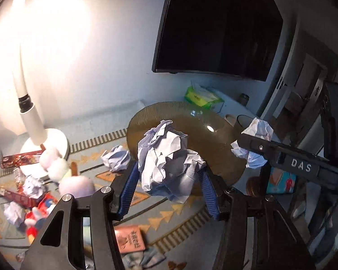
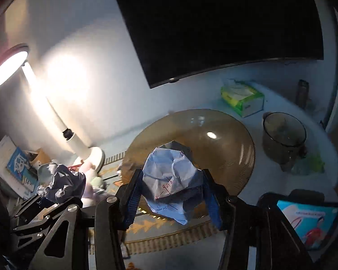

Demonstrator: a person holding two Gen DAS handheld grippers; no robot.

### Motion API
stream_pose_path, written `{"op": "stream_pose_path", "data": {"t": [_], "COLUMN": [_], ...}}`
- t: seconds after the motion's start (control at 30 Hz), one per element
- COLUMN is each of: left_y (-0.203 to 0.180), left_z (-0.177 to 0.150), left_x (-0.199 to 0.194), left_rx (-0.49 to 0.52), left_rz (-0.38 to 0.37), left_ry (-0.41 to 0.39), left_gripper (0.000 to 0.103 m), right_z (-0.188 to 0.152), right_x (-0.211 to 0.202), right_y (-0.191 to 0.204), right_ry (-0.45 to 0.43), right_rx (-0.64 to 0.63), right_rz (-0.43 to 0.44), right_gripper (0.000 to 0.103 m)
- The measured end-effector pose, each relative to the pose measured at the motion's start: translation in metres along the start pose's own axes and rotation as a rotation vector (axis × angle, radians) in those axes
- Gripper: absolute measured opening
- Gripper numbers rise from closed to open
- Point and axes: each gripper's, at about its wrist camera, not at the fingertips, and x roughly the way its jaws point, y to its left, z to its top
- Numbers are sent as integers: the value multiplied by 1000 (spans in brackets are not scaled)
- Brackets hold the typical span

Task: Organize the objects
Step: 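Open both grippers over the brown glass bowl to drop the crumpled papers, then move both grippers back toward the items on the rug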

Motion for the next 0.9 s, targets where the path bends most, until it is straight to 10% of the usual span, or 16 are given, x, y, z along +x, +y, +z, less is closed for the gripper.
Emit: {"op": "stream_pose_path", "data": {"t": [0.33, 0.63, 0.77, 0.9], "left_y": [-6, 10, 41, 99], "left_z": [6, -30, -75, -131], "left_x": [44, -58, -117, -151], "left_rx": [-65, -31, -81, -204], "left_rz": [0, 85, 199, 358], "left_ry": [31, -96, -153, -142], "left_gripper": [71, 81, 103, 103], "right_z": [9, -28, -63, -103], "right_x": [23, -13, -18, 5], "right_y": [-18, 11, 49, 77], "right_ry": [-3, -2, 12, 36], "right_rx": [-27, -78, -158, -219], "right_rz": [-68, 43, 108, 127], "right_gripper": [72, 72, 96, 98]}}
